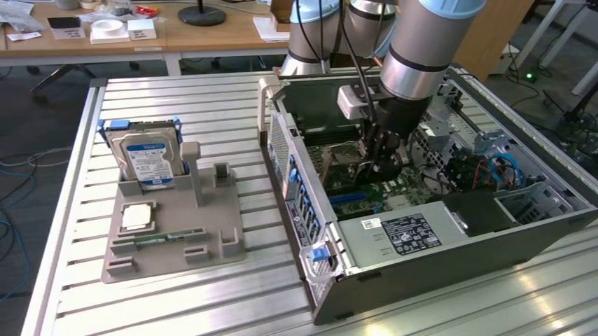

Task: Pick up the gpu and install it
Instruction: 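Insert the gpu into the slot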

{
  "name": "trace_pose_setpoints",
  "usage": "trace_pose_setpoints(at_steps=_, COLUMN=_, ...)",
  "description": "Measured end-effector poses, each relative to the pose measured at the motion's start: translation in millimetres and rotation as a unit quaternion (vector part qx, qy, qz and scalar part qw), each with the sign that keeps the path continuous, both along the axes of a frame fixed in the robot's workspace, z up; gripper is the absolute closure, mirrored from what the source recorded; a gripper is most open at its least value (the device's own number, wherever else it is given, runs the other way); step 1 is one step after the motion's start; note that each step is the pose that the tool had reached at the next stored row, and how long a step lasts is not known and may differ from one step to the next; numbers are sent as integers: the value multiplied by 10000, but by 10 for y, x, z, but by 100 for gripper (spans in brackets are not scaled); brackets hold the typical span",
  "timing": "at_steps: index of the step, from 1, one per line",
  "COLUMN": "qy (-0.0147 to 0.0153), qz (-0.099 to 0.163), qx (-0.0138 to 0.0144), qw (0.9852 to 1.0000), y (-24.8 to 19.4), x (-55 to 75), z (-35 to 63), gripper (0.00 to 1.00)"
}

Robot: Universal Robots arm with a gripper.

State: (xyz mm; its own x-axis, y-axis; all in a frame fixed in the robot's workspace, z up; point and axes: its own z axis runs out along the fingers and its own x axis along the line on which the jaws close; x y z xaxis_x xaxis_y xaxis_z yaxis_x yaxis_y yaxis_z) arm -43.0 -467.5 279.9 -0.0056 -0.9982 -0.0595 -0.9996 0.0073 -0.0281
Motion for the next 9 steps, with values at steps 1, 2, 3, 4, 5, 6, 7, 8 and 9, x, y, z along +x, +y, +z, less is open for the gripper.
trace_pose_setpoints(at_steps=1, qy=0, qz=0, qx=0, qw=10000, y=0, x=0, z=0, gripper=74)
trace_pose_setpoints(at_steps=2, qy=0, qz=1, qx=0, qw=10000, y=0, x=1, z=0, gripper=74)
trace_pose_setpoints(at_steps=3, qy=0, qz=1, qx=-1, qw=10000, y=-1, x=1, z=0, gripper=74)
trace_pose_setpoints(at_steps=4, qy=0, qz=1, qx=-1, qw=10000, y=-2, x=1, z=-3, gripper=74)
trace_pose_setpoints(at_steps=5, qy=0, qz=1, qx=-1, qw=10000, y=-3, x=1, z=-10, gripper=74)
trace_pose_setpoints(at_steps=6, qy=0, qz=1, qx=-1, qw=10000, y=-3, x=0, z=-19, gripper=74)
trace_pose_setpoints(at_steps=7, qy=0, qz=1, qx=-2, qw=10000, y=-3, x=1, z=-27, gripper=74)
trace_pose_setpoints(at_steps=8, qy=0, qz=1, qx=-2, qw=10000, y=-3, x=0, z=-31, gripper=74)
trace_pose_setpoints(at_steps=9, qy=1, qz=1, qx=-2, qw=10000, y=-3, x=0, z=-31, gripper=74)
